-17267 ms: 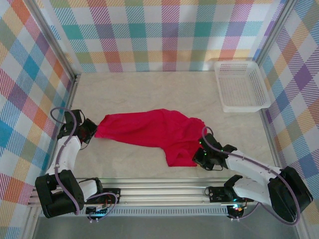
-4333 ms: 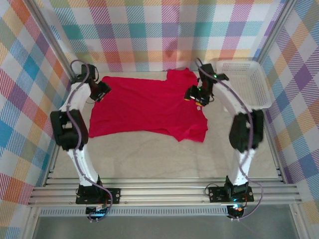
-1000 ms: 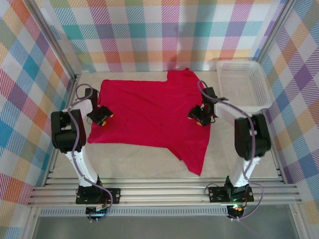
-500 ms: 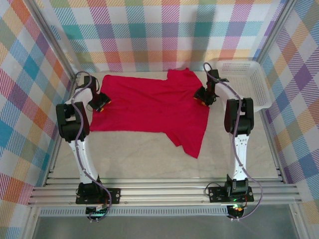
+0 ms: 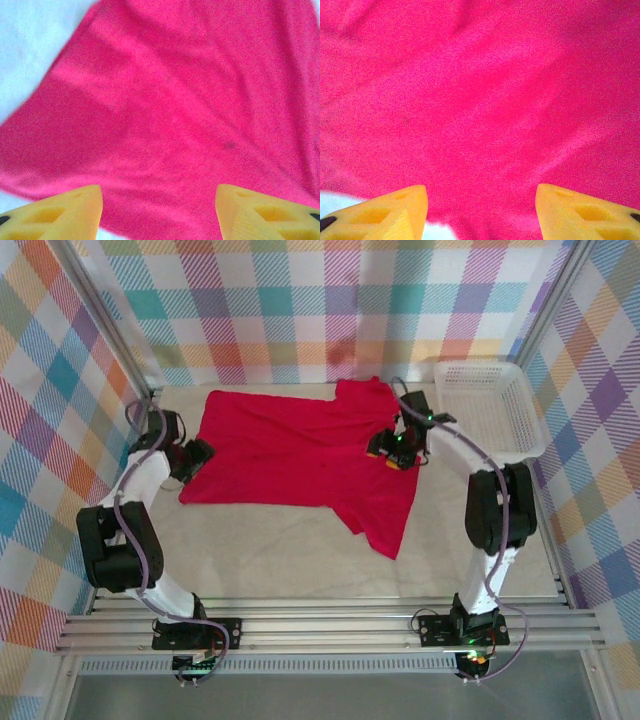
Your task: Fold the inside-out t-shirt
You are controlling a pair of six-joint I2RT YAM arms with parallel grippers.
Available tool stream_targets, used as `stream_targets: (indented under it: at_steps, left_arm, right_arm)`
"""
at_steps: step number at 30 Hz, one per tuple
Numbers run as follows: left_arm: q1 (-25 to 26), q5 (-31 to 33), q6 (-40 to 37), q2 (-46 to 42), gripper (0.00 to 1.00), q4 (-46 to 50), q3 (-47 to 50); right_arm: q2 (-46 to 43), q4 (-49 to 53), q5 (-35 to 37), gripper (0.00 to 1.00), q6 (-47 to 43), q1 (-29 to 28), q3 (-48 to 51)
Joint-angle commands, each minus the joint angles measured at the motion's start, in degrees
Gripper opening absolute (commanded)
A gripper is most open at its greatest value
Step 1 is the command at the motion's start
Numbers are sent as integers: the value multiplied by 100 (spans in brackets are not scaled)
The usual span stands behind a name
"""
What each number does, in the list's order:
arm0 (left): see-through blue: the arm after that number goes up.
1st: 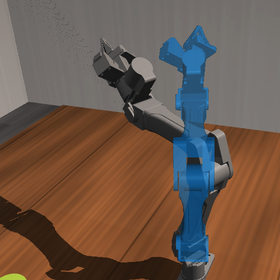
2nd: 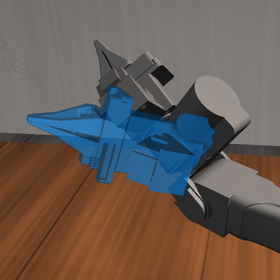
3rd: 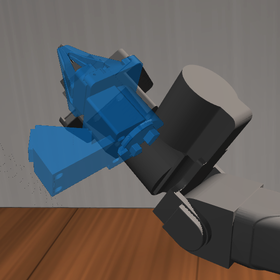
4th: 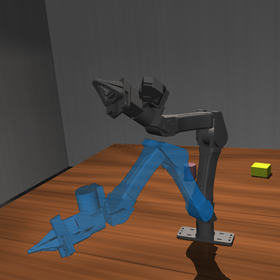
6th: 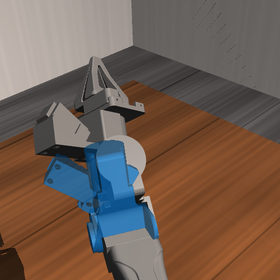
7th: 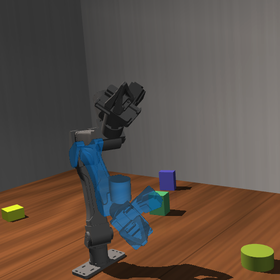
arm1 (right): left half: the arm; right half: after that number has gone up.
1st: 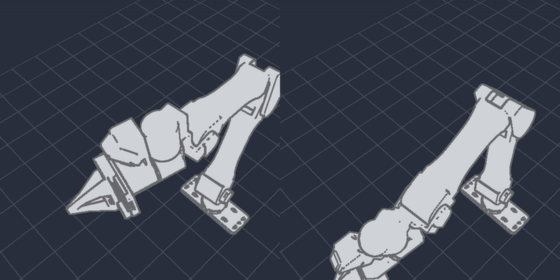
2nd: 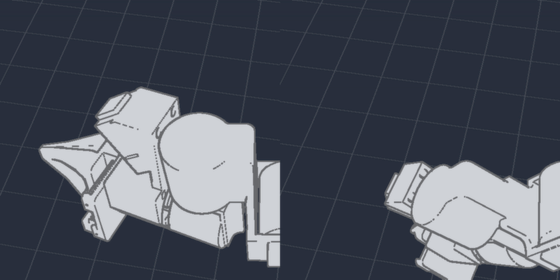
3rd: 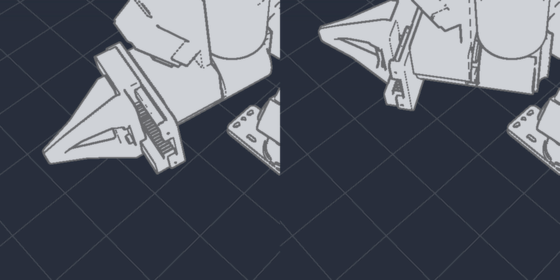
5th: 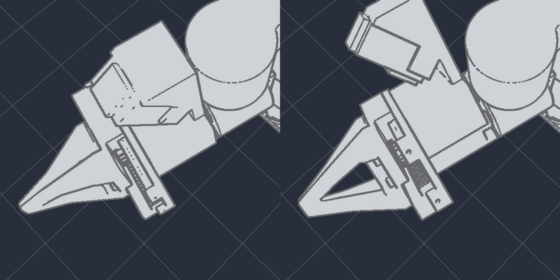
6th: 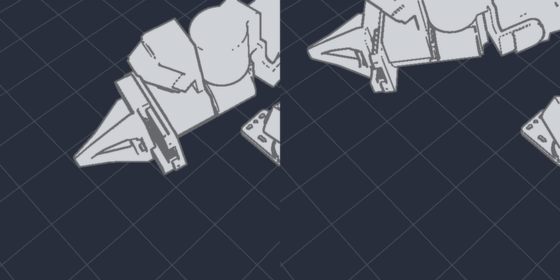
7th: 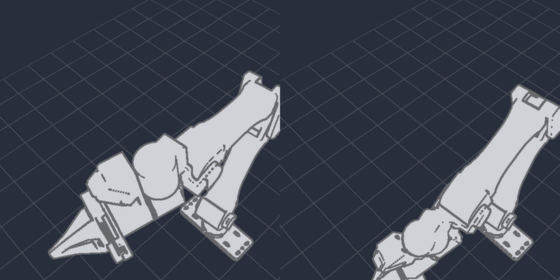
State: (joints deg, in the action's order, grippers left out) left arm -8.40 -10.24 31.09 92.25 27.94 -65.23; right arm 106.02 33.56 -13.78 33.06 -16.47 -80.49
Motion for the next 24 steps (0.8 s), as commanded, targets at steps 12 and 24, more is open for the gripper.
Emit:
stream_targets:
  at_steps: [12,24]
  left_arm:
    - [-746,-330,358,399,59,-375,1195]
    - [-1172,48,288,-1633,58,184,1852]
  right_arm:
    - [-869,-448,-142,59,430,-159,2826]
    - [-1980,48,92,59,286,-161,3352]
